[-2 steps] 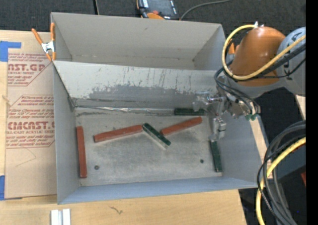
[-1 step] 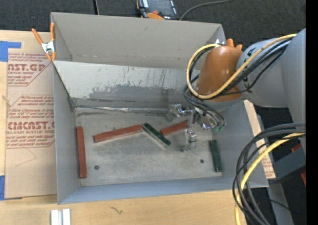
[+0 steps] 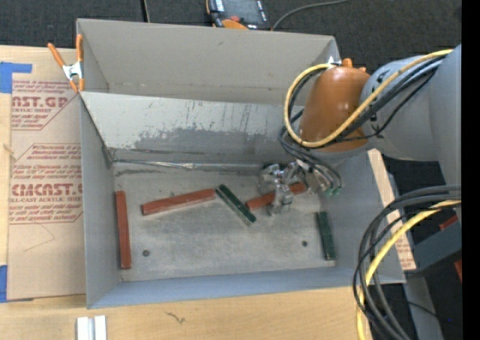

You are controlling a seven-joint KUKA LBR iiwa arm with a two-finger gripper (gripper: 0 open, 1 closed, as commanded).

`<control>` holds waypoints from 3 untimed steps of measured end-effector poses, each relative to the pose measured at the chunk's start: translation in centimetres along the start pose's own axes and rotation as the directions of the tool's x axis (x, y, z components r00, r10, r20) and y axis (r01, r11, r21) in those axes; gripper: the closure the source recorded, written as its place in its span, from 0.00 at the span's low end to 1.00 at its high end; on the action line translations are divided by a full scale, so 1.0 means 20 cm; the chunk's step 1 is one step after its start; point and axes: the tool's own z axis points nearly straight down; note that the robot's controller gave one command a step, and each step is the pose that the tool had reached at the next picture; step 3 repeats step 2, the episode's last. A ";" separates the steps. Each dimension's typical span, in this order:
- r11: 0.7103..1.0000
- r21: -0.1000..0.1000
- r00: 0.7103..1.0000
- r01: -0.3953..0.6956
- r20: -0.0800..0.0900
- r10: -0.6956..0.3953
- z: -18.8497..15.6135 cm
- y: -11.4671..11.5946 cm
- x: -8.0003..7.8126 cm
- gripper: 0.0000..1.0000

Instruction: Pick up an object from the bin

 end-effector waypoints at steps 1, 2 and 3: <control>1.000 0.004 1.000 0.010 0.008 -0.010 -0.49 0.01 0.06 1.00; 1.000 0.003 1.000 0.027 0.005 -0.027 -0.72 -0.03 0.09 1.00; 1.000 0.003 1.000 0.027 0.005 -0.027 -0.72 -0.03 0.09 1.00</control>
Offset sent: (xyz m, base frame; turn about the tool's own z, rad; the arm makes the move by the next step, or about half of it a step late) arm -0.0138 -0.0029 0.0942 -0.0094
